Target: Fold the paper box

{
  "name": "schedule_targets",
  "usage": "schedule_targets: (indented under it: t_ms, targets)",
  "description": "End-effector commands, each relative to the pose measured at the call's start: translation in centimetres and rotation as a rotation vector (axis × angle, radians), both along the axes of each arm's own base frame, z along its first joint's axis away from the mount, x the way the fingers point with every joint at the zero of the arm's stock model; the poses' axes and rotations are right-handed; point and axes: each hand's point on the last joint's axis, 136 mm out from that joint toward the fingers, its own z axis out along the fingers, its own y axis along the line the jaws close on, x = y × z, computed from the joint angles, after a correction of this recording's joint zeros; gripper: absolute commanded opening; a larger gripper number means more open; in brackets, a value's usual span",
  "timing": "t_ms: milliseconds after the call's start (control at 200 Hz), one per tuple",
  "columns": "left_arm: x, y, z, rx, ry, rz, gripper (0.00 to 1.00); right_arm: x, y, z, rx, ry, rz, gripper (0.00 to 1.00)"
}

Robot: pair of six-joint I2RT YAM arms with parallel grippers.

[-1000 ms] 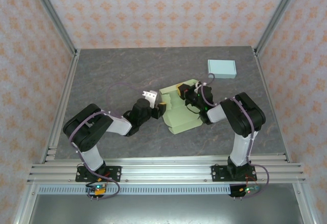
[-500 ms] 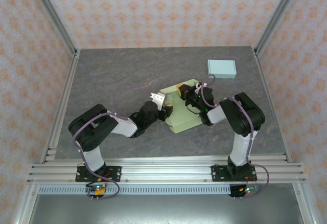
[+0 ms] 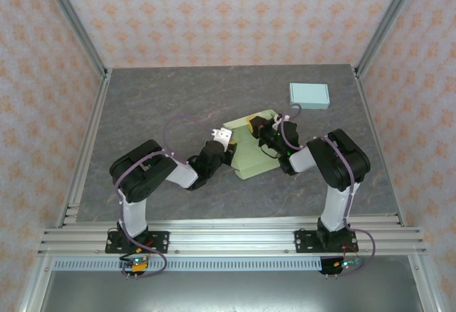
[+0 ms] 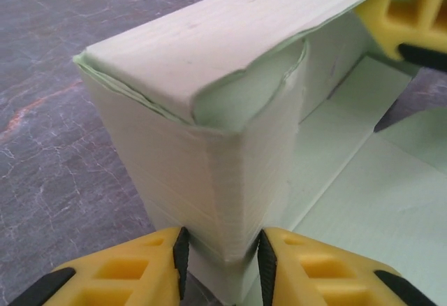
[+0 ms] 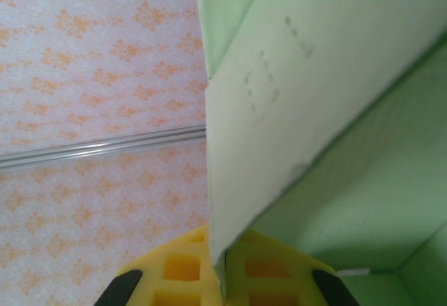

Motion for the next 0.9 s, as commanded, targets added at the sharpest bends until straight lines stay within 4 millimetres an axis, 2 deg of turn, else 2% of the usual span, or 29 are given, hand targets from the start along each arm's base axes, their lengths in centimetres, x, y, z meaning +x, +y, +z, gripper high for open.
schedule_targets:
  t_ms: [0, 100, 165, 310, 380, 541, 611, 711, 811, 831, 891]
  targets:
    - [0.9, -0.2, 0.4, 0.020, -0.039, 0.027, 0.33, -0.9, 0.9, 2.8, 0.063, -0.047, 0.040, 0.05]
    - [1.3, 0.7, 0.0, 0.051, -0.040, 0.078, 0.33, -1.0, 1.1, 3.1, 0.058, -0.051, 0.046, 0.10]
    - [1.5, 1.0, -0.1, 0.063, -0.047, 0.094, 0.32, -1.2, 1.1, 2.6, 0.048, -0.035, 0.047, 0.13]
    - [1.9, 0.8, -0.2, 0.086, -0.048, 0.085, 0.18, -1.6, 0.9, 0.9, 0.040, 0.022, 0.046, 0.18]
    - [2.1, 0.6, -0.4, 0.091, -0.046, 0.076, 0.15, -1.7, 0.8, 0.2, 0.043, 0.045, 0.044, 0.19]
    - [2.1, 0.2, -0.8, 0.093, -0.036, 0.049, 0.08, -1.7, 0.7, 1.5, 0.020, 0.025, 0.051, 0.26]
    - [2.1, 0.3, -0.9, 0.095, -0.035, 0.050, 0.08, -1.7, 0.0, 2.6, -0.026, 0.016, 0.048, 0.37]
    - [2.0, 0.6, -0.6, 0.086, -0.036, 0.059, 0.09, -1.6, -1.1, 4.5, -0.175, 0.002, 0.082, 0.45]
    - [1.8, 1.4, 0.6, 0.024, -0.017, 0.074, 0.18, -1.0, -3.5, 6.7, -0.493, -0.043, 0.116, 0.49]
    - [1.8, 1.6, 2.0, -0.007, -0.031, 0.077, 0.20, -0.8, -4.0, 7.2, -0.569, -0.069, 0.123, 0.49]
    - [1.6, 2.5, 3.9, -0.058, -0.030, 0.100, 0.27, 0.1, -5.7, 8.9, -0.815, -0.127, 0.133, 0.49]
